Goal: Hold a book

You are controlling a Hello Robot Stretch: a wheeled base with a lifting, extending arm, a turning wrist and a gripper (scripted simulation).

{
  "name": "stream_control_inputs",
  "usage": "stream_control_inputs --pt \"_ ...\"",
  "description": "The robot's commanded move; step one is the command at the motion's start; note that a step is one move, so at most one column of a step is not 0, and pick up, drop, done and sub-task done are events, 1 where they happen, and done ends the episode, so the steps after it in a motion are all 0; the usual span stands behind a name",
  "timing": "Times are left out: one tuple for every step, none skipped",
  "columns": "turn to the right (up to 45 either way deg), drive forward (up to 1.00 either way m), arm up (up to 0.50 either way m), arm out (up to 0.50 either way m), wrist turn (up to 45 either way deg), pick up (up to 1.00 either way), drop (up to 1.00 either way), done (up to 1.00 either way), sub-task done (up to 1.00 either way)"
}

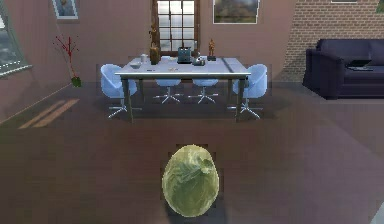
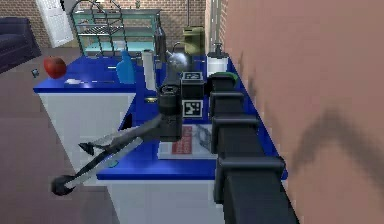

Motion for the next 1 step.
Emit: stream_control_inputs --pt "0.0 0.00 0.00 0.00 45.0 0.00 0.00 0.00 0.00"
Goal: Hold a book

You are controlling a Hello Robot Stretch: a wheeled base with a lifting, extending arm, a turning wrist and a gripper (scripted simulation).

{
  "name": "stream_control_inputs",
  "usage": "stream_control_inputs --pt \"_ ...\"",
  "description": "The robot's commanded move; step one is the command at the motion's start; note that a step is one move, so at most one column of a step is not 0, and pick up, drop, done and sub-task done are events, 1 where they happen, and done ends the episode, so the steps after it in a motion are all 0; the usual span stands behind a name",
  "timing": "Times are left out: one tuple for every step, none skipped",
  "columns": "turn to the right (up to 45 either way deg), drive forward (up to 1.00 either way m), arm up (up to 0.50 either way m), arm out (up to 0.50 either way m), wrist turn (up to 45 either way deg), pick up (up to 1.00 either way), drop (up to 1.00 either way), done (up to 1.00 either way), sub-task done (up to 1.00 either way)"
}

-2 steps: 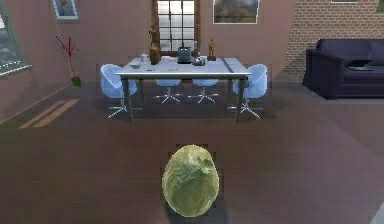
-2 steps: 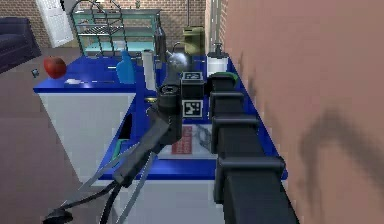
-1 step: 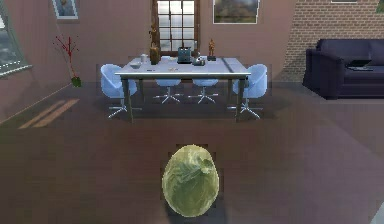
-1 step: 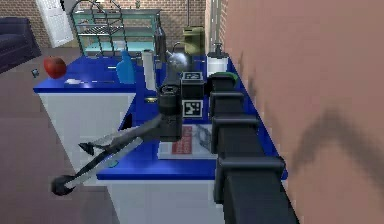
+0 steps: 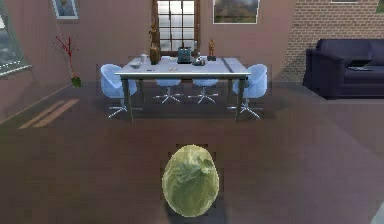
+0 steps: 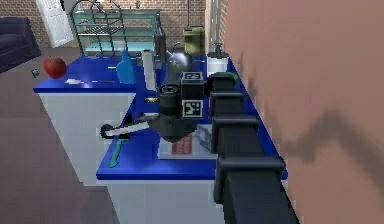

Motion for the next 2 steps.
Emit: stream_control_inputs --pt "0.0 0.00 0.00 0.00 36.0 0.00 0.00 0.00 0.00" --pt "0.0 0.00 -0.14 0.00 0.0 0.00 0.00 0.00 0.00"
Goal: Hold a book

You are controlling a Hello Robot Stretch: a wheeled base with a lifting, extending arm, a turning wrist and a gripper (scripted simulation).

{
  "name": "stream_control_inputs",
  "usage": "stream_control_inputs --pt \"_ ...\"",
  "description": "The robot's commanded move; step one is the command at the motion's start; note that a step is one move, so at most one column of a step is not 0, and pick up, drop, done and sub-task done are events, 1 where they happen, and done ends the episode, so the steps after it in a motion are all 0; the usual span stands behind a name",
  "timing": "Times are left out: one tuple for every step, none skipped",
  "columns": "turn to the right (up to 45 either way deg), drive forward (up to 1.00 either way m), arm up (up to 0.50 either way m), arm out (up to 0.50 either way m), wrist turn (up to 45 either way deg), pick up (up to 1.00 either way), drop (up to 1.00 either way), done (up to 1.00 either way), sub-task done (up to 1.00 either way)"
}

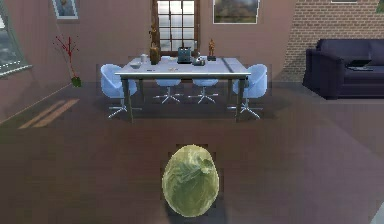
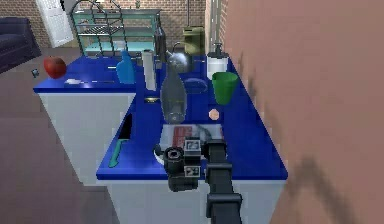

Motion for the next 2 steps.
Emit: stream_control_inputs --pt "0.0 0.00 0.00 0.00 0.0 1.00 0.00 0.00 0.00" --pt "0.0 0.00 0.10 0.00 0.0 0.00 0.00 0.00 0.00"
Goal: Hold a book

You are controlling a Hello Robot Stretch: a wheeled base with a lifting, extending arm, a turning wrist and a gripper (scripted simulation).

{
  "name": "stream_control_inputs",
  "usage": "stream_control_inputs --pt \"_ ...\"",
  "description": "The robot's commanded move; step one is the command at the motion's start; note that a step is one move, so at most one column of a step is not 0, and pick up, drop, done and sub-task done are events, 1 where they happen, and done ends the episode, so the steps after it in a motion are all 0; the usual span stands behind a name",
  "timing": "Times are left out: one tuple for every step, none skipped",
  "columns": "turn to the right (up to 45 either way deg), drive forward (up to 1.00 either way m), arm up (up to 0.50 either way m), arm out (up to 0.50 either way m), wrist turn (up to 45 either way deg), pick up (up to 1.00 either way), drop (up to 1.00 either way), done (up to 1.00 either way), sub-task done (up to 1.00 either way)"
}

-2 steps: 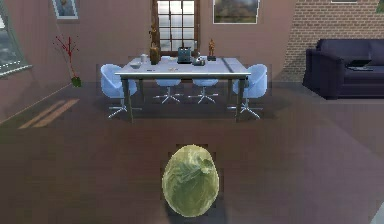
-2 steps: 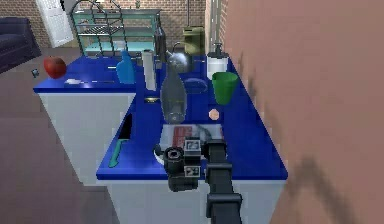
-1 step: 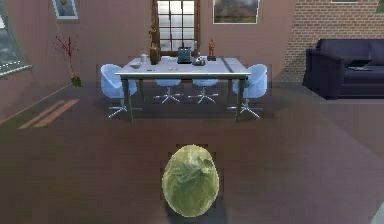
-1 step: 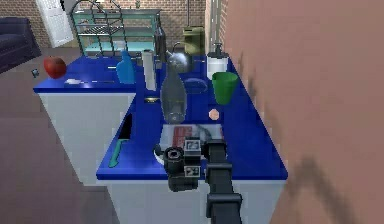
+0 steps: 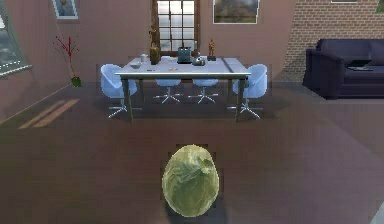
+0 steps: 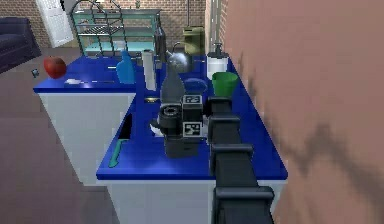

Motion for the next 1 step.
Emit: stream_control_inputs --pt "0.0 0.00 0.00 0.00 0.0 0.00 0.00 1.00 0.00"
